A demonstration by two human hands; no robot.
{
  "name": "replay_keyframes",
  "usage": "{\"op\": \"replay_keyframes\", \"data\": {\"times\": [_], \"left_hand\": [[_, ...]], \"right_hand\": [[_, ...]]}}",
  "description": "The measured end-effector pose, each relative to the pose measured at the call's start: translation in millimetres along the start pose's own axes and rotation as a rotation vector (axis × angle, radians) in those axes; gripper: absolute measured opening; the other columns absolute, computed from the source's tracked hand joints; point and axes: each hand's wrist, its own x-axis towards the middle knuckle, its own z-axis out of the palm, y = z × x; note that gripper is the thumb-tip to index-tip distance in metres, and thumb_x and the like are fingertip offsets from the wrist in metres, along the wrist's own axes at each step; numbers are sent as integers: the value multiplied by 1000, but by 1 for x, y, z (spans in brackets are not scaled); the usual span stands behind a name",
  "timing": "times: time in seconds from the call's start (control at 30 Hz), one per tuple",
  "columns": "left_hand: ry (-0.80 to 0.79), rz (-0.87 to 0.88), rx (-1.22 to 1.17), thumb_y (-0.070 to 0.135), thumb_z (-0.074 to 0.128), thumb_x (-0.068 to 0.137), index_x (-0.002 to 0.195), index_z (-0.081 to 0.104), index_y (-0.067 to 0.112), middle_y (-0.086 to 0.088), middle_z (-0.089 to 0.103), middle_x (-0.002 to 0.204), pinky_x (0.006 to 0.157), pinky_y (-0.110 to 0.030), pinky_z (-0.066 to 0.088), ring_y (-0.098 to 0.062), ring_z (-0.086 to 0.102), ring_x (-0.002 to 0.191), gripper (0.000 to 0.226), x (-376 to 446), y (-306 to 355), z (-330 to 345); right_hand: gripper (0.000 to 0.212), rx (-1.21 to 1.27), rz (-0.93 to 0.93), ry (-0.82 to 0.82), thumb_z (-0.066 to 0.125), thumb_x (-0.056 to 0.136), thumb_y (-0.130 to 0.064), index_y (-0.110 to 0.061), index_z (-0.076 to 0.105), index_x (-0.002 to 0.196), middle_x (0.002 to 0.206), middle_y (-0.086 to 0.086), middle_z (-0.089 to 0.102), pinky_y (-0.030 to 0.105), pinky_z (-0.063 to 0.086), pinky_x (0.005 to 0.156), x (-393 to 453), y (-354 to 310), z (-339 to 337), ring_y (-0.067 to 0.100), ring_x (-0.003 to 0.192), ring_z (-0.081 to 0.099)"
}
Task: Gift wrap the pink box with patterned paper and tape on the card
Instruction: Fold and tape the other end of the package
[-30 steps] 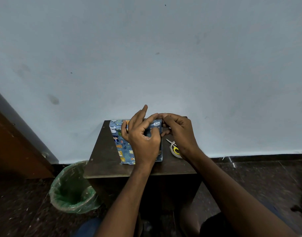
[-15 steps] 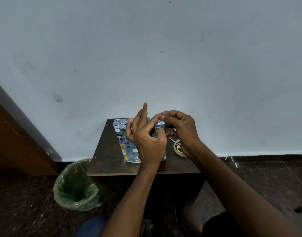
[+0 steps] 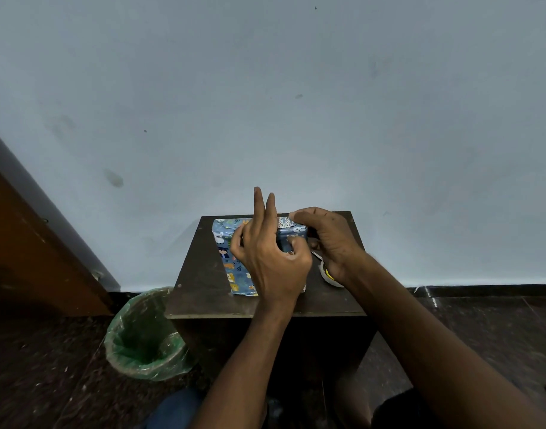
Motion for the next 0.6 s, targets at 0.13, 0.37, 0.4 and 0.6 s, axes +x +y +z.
{"op": "replay_keyframes", "data": {"times": [0.13,0.37,0.4,0.6], "left_hand": [[-11,18,0,22,62,75,154,55,16,2,37,171,122,-48,25,-15,56,139,79,0,-3,-1],[32,-169,124,50,78,71,166,31,22,8,28,174,120,-49,18,-16,21,162,109,6,-17,-6],[27,-170,144,52,80,71,166,30,23,8,27,174,119,-51,18,-17,17,163,111,8,-20,-8],[31,-172,104,48,90,70,153,48,29,6,52,147,110,-57,39,-25,53,136,96,22,-46,-22]], "right_hand": [[28,-16,-24,-69,77,77,-31,-11,78,97,100,11,76,35,47,72,1,3,-11,26,92,66],[28,-227,-158,-164,72,97,-15,-14,71,125,109,2,78,29,49,66,-10,14,-25,11,79,64],[28,-241,-183,-152,69,99,-8,-13,70,126,103,-2,78,28,49,65,-8,14,-25,7,75,64],[33,-383,-269,-117,54,105,-2,-15,66,134,103,-15,76,23,51,65,1,14,-20,-1,83,66]]}}
